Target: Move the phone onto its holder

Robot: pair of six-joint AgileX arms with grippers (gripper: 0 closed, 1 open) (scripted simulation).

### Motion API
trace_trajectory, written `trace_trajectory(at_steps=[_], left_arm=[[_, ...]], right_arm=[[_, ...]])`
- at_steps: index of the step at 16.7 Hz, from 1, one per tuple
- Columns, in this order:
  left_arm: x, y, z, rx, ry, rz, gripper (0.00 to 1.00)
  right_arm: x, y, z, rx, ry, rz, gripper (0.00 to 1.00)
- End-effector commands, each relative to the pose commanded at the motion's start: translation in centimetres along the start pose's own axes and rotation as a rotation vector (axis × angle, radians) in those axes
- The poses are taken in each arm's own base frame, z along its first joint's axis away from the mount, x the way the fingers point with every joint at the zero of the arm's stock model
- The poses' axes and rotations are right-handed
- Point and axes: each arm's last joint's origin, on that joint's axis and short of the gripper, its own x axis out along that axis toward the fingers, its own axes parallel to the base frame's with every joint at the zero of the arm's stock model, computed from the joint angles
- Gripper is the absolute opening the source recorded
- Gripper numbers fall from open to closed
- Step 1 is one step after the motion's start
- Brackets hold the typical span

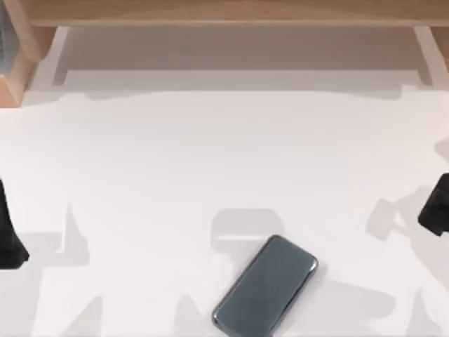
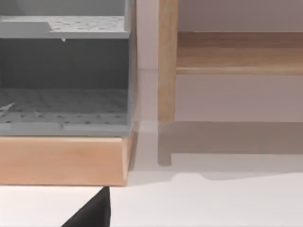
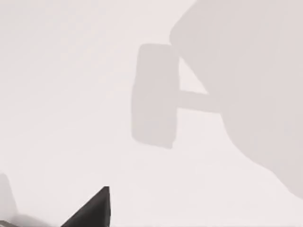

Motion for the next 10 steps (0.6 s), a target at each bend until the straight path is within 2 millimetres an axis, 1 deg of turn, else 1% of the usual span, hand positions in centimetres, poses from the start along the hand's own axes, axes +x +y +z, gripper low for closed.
trace_trajectory(at_steps=[3,5,7,10], left_arm=[[0.0,0.0,0.0,0.000,0.000,0.000,1.00],[0.0,0.0,0.0,0.000,0.000,0.000,1.00],[0.0,0.0,0.0,0.000,0.000,0.000,1.00],[0.0,0.0,0.0,0.000,0.000,0.000,1.00]], right_arm=[[1.9,3.4,0.2,0.097,0.162,-0.130,1.00],[3.3,5.8,-0.1,0.142,0.242,-0.221,1.00],[4.7,8.2,-0.8,0.170,0.299,-0.304,1.00],[6.3,11.8,-2.4,0.186,0.349,-0.405,1.00]])
